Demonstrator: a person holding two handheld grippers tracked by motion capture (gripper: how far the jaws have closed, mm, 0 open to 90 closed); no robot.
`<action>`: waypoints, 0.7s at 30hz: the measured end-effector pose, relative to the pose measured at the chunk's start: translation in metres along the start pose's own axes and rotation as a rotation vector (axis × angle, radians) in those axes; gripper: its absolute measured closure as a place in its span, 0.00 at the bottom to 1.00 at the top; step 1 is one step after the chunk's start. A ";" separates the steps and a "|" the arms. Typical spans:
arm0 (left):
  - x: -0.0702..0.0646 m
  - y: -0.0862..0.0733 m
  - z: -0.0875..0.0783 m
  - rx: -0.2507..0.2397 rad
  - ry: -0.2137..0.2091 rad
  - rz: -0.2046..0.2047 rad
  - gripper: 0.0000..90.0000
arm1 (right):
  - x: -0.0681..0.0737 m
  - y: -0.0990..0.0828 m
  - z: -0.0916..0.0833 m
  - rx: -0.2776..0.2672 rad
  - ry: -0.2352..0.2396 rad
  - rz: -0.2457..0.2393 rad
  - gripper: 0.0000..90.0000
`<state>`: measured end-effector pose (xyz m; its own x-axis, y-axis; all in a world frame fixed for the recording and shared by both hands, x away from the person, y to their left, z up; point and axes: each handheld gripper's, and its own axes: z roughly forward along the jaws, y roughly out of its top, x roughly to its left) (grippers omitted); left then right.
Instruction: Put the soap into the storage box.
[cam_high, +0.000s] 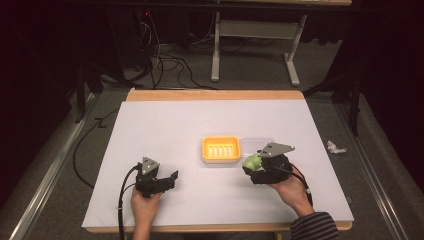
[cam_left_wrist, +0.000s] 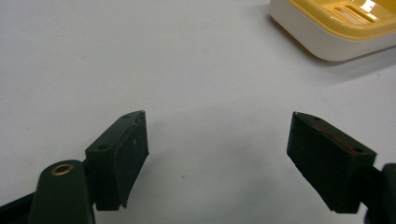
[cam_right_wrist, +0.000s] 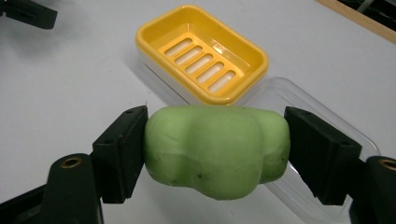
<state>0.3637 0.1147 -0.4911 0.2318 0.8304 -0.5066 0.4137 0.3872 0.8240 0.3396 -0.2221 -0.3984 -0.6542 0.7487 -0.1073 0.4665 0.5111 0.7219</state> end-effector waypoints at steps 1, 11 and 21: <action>0.000 0.000 0.000 0.000 0.001 0.001 0.24 | 0.000 0.001 0.001 -0.003 0.000 -0.005 0.29; 0.000 0.000 0.000 -0.005 0.000 -0.007 0.23 | -0.001 0.023 0.017 0.005 0.009 -0.004 0.29; 0.000 0.000 0.000 -0.005 -0.002 -0.007 0.23 | -0.002 0.039 0.036 0.008 0.025 0.004 0.29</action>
<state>0.3639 0.1142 -0.4910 0.2303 0.8268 -0.5131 0.4110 0.3953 0.8215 0.3807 -0.1887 -0.3951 -0.6669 0.7400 -0.0876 0.4735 0.5116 0.7170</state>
